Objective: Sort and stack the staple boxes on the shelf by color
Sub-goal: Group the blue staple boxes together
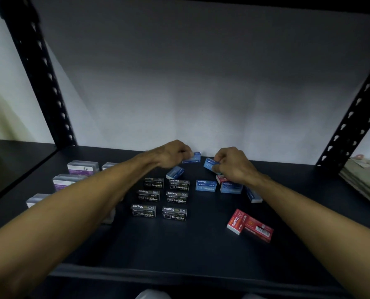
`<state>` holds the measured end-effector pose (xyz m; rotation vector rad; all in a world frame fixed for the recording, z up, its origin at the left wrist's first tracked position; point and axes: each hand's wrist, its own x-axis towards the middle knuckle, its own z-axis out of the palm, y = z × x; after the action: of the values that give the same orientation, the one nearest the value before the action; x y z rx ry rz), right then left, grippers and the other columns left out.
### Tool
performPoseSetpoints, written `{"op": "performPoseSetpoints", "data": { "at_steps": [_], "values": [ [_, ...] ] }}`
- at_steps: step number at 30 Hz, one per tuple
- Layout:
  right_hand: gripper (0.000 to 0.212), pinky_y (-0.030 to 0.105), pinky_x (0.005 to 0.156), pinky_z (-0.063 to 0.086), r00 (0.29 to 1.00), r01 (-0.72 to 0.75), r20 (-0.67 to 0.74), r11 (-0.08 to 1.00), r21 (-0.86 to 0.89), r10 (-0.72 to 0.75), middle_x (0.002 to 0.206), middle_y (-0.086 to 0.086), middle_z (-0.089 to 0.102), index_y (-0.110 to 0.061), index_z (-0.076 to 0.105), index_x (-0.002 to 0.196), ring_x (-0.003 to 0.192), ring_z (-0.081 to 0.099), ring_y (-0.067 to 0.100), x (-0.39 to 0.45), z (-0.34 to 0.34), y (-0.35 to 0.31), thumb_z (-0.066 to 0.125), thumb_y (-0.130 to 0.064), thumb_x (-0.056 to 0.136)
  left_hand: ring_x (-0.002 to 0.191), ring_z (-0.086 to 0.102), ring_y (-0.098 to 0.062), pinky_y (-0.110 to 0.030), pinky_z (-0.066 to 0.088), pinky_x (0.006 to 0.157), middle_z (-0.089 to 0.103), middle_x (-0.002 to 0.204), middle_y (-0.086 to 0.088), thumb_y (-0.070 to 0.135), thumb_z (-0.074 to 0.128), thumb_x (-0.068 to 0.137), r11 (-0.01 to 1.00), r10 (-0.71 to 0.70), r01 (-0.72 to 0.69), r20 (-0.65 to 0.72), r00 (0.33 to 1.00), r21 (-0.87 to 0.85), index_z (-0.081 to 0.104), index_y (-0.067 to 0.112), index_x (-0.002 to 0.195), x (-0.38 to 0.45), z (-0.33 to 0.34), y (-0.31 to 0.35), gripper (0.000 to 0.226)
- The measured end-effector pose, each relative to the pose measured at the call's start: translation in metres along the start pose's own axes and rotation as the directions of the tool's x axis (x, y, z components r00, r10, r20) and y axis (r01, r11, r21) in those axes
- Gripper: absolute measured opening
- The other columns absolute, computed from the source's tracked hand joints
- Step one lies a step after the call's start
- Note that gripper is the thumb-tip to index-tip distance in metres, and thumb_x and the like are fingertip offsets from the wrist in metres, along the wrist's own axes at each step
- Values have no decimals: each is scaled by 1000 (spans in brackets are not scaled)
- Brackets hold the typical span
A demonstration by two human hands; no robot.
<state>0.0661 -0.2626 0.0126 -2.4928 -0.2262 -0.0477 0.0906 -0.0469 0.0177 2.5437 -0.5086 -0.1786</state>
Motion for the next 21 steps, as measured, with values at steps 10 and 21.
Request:
{"op": "performPoseSetpoints", "data": {
  "at_steps": [10, 21],
  "values": [
    [16, 27, 70, 54, 999, 26, 36, 1000, -7, -26, 91, -2, 68, -18, 66, 98, 82, 66, 12, -51, -46, 5, 75, -16, 84, 67, 67, -9, -25, 55, 63, 71, 83, -3, 15, 49, 102, 984, 43, -27, 93, 995, -174, 66, 7, 111, -38, -6, 45, 20],
    [14, 25, 74, 49, 988, 0, 153, 995, -101, 16, 92, -4, 65, -21, 65, 94, 86, 64, 11, -87, -47, 23, 73, -13, 85, 67, 67, -9, -19, 49, 64, 73, 89, -8, 4, 64, 90, 999, 38, -34, 191, 981, -26, 68, 10, 112, -57, 26, 79, 23]
  ]
}}
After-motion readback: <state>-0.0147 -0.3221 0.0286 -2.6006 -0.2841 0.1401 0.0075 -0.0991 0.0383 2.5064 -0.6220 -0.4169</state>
